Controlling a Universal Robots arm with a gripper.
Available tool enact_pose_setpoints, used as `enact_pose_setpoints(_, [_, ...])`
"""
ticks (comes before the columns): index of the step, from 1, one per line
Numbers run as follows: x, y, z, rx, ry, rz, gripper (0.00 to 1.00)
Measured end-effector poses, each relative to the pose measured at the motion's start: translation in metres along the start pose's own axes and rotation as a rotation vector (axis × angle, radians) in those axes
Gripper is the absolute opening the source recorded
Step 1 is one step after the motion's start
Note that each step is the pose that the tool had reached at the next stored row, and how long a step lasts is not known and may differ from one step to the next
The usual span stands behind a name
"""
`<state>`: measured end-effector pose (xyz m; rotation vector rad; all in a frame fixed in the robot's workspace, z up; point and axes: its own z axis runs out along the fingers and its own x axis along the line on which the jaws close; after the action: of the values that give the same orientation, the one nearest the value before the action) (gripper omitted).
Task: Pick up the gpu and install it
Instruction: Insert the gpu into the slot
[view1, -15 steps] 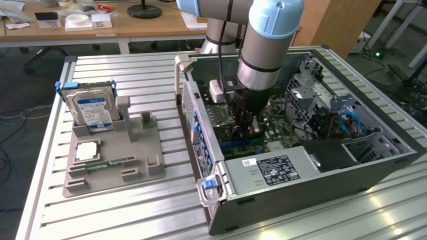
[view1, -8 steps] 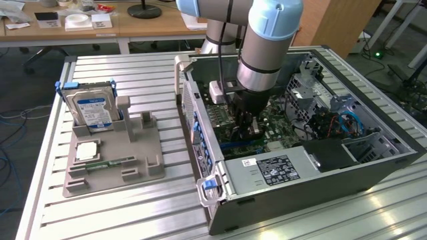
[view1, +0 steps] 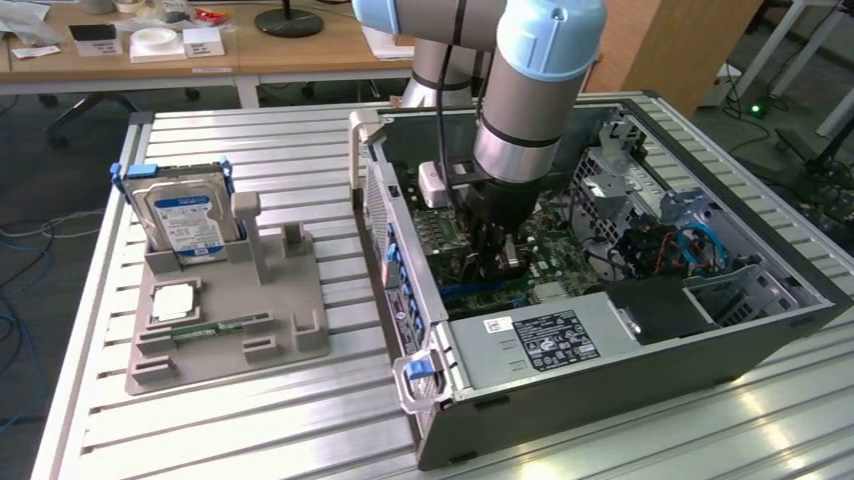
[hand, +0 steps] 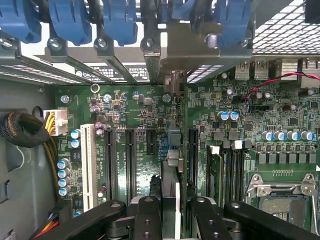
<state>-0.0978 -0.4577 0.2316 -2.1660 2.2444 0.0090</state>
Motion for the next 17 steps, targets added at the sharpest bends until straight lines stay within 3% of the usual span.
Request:
enact_pose_setpoints(14, [0.0, 0.0, -0.0001, 0.0002, -0.0003, 0.0, 0.27])
enact_pose_setpoints(17, [0.0, 0.0, -0.0007, 0.0037, -0.0004, 0.0, 0.27])
